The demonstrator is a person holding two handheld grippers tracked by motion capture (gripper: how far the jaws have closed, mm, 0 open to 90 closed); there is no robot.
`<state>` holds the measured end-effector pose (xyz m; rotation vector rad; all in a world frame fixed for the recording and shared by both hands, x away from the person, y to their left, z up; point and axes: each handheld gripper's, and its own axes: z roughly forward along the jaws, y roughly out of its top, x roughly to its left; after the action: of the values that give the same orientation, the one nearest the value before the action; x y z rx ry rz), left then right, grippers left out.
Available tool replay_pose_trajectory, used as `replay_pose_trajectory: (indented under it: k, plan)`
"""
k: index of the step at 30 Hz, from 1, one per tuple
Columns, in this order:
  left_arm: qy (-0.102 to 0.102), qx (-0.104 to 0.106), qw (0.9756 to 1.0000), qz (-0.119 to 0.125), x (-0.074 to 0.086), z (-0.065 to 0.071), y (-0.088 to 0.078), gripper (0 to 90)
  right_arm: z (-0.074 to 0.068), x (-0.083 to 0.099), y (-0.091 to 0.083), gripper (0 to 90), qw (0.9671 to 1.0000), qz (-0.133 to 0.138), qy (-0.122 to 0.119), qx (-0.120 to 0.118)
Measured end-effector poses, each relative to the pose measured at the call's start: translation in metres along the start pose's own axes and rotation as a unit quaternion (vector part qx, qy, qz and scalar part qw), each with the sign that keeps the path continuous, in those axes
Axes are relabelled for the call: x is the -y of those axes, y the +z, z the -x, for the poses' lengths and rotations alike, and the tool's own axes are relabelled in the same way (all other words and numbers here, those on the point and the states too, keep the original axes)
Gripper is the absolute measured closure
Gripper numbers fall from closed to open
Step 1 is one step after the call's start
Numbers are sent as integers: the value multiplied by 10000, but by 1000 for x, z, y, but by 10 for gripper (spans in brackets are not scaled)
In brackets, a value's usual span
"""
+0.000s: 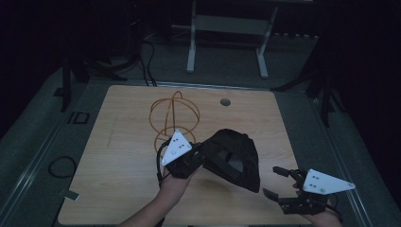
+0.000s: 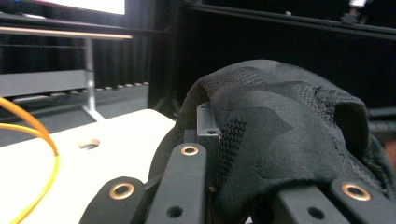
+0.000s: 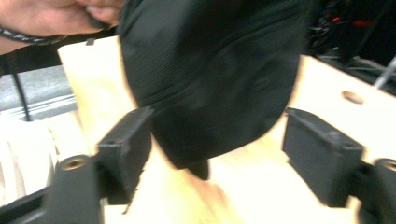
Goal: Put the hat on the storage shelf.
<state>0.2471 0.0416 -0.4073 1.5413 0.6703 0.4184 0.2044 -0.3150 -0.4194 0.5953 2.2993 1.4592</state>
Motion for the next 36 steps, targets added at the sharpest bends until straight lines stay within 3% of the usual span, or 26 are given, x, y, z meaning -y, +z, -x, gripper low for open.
replay_pose_trajectory:
  k: [5, 6, 7, 9, 13, 15, 19, 22, 26, 31, 36]
  plan:
    - [142, 401, 9991, 41, 4, -1, -2, 882, 11, -12, -7, 341, 9993, 87, -252, 264]
    - [149, 471, 9988, 53, 4, -2, -3, 882, 13, -16, -6, 341, 9992, 96, -300, 235]
    - [126, 675, 9976, 78, 4, -4, -4, 882, 14, -19, -5, 342, 9991, 102, -351, 213]
    - [196, 744, 9970, 62, 3, -5, -5, 882, 14, -23, -4, 350, 9989, 104, -419, 206]
    - [347, 1235, 9917, -86, 2, -9, -7, 882, 12, -40, 4, 377, 9979, 177, -616, -83]
    - [479, 1348, 9896, -136, 2, -8, -7, 881, 8, -45, 8, 380, 9970, 195, -719, -191]
    - [480, 1660, 9848, -157, 1, -9, -8, 881, -1, -54, 19, 400, 9935, 185, -989, -533]
    - [434, 1796, 9827, -155, 0, -9, -7, 881, -6, -56, 27, 421, 9915, 144, -1134, -615]
    - [383, 1799, 9828, -142, -2, -11, -6, 881, -9, -58, 31, 487, 9896, 221, -1250, -674]
    - [233, 1777, 9838, -90, -2, -13, -4, 881, -10, -58, 32, 653, 9888, 276, -1346, -586]
    - [321, 1702, 9848, -139, -3, -11, -3, 880, -9, -56, 34, 856, 9897, 255, -1329, -465]
